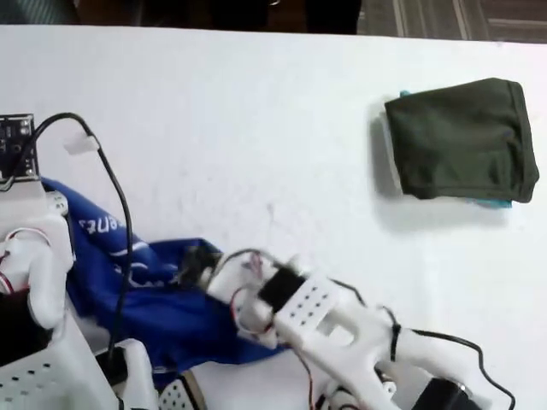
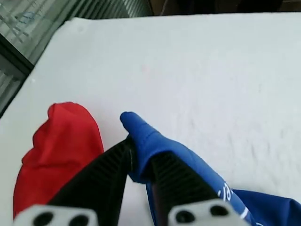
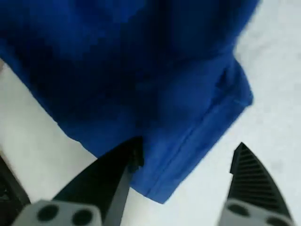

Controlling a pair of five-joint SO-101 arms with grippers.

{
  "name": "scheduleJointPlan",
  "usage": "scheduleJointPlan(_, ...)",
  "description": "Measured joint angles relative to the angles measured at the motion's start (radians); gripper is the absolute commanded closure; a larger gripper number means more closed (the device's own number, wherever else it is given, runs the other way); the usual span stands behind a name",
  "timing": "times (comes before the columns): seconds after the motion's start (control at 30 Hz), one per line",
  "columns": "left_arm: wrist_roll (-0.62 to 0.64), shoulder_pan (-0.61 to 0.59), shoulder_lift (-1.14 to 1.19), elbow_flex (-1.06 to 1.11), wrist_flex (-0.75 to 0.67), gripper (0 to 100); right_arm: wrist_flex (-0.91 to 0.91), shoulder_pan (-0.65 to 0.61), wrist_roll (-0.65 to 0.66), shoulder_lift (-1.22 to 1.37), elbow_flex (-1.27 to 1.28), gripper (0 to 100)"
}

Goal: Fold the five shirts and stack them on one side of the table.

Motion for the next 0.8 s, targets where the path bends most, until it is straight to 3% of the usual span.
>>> scheduleJointPlan(0.43, 0.000, 0.000, 0.000, 0.018, 0.000, 97, -0.157, -0.017, -0.002, 0.336, -0.060, 70.7)
scheduleJointPlan(0.5, 0.000, 0.000, 0.000, 0.018, 0.000, 97, -0.132, -0.017, -0.002, 0.382, -0.100, 78.8)
scheduleJointPlan(0.6, 0.000, -0.002, 0.000, 0.021, 0.000, 97, -0.103, -0.011, -0.002, 0.443, -0.152, 99.8)
scheduleJointPlan(0.67, 0.000, 0.000, 0.000, 0.025, 0.000, 97, -0.098, -0.008, -0.003, 0.473, -0.186, 94.1)
scheduleJointPlan(0.8, 0.000, 0.000, 0.000, 0.035, 0.000, 97, -0.091, 0.003, -0.003, 0.491, -0.203, 97.7)
